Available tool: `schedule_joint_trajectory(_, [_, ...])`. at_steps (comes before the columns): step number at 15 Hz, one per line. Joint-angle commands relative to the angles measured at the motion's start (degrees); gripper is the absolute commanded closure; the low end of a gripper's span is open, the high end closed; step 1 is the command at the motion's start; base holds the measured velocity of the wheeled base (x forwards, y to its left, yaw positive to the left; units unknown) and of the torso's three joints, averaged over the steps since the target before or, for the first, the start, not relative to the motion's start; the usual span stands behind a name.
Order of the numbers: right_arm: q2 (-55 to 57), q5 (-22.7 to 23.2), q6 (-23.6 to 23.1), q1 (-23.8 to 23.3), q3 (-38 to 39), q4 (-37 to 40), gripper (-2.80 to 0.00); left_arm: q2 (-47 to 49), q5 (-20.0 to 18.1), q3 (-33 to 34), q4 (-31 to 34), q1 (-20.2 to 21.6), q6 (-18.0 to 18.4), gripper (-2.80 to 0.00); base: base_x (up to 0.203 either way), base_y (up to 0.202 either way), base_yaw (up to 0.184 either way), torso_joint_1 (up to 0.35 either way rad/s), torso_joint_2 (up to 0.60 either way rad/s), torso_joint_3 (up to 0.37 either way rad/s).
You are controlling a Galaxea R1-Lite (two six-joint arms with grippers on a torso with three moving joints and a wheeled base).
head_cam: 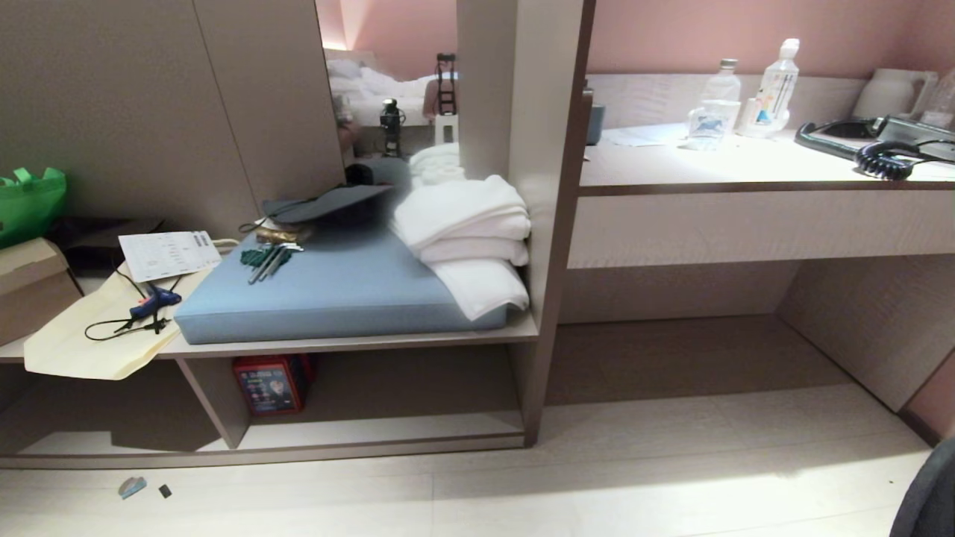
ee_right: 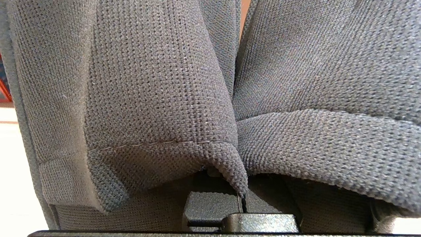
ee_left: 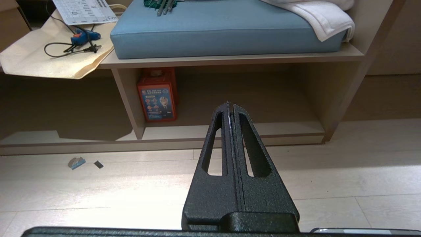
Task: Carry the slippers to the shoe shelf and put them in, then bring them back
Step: Place the slippers into the shoe cabinet
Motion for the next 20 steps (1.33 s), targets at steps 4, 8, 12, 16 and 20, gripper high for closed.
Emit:
schedule_joint_trajectory(4, [0.08, 0.03, -0.04, 0.02, 0.0, 0.07, 0.0, 0.05, 0.0, 0.0, -0.06, 0.02, -0.03, 0.0, 0.0, 0.0, 0.0, 0.002, 0.0, 0.061])
schedule_joint_trajectory(8, [0.08, 0.03, -0.04, 0.02, 0.0, 0.0, 0.0, 0.05, 0.0, 0.0, -0.06, 0.02, -0.03, 0.0, -0.001, 0.019, -0.002, 0.0, 0.0, 0.001])
schedule_joint_trajectory(12, [0.08, 0.03, -0.04, 0.02, 0.0, 0.07, 0.0, 0.05, 0.0, 0.0, 0.0, 0.02, -0.06, 0.0, 0.0, 0.182, -0.002, 0.001, 0.0, 0.004])
schedule_joint_trajectory(16, [0.08, 0.03, -0.04, 0.02, 0.0, 0.02, 0.0, 0.05, 0.0, 0.0, -0.05, 0.02, -0.03, 0.0, 0.0, 0.195, -0.002, 0.003, 0.0, 0.004])
schedule_joint_trajectory(20, [0.08, 0.03, -0.04, 0.02, 0.0, 0.08, 0.0, 0.05, 0.0, 0.0, 0.03, 0.02, -0.03, 0.0, 0.0, 0.196, 0.0, 0.001, 0.0, 0.003])
